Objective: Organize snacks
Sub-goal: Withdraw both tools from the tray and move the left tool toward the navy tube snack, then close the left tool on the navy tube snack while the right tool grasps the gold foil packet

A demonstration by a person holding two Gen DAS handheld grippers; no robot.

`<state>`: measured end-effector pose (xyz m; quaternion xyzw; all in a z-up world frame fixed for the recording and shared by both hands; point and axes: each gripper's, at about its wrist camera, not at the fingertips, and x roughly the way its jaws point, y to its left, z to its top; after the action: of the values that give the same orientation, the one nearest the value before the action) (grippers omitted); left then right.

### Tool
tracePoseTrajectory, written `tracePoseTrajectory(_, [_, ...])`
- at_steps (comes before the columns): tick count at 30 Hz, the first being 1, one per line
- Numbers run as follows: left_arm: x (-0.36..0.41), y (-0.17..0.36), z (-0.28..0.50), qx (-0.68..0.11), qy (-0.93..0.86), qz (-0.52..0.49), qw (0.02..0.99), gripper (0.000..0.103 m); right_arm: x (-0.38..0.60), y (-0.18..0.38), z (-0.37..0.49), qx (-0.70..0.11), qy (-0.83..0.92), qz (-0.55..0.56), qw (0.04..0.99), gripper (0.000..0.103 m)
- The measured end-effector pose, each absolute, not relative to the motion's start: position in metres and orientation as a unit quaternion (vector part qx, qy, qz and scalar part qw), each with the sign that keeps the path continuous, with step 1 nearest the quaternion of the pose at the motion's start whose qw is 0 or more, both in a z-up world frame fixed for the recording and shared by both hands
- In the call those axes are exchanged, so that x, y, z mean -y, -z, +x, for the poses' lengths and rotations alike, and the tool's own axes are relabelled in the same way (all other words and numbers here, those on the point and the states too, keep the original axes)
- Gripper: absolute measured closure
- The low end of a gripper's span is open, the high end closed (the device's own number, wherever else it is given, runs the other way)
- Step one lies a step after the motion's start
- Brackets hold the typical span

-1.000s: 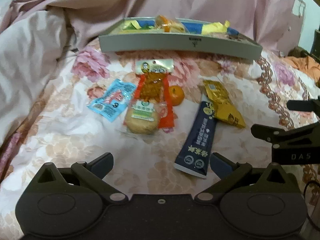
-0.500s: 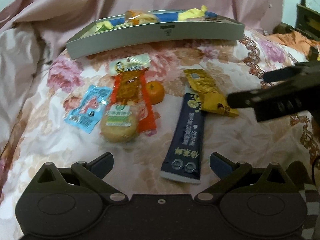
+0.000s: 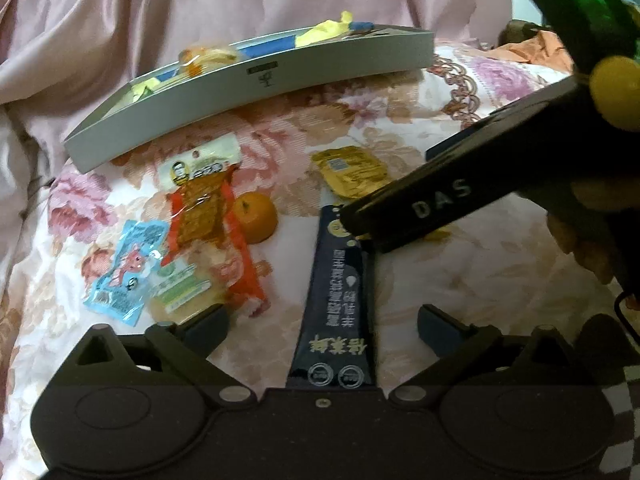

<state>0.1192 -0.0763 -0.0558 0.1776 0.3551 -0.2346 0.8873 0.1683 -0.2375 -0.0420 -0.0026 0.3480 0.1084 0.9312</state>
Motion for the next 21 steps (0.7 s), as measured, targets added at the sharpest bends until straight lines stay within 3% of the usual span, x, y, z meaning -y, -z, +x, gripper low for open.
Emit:
tracePoseTrajectory(5, [0.075, 0.056, 0.12, -0.359, 0.245, 0.16, 0.886, 0.011, 0.239, 0.044, 0.17, -0.367, -0.096, -0.003, 0.925, 0.007])
tracePoseTrajectory(12, [0.068, 0.057, 0.123, -0.378, 0.254, 0.115, 0.883, 0.028, 0.243, 0.045, 0.167, -0.389, -0.046, -0.026, 0.92, 0.018])
tracePoseTrajectory(21, [0.072, 0.062, 0.135, -0.375, 0.242, 0.108, 0.888, 0.029, 0.266, 0.045, 0.167, -0.407, -0.048, 0.054, 0.911, 0.017])
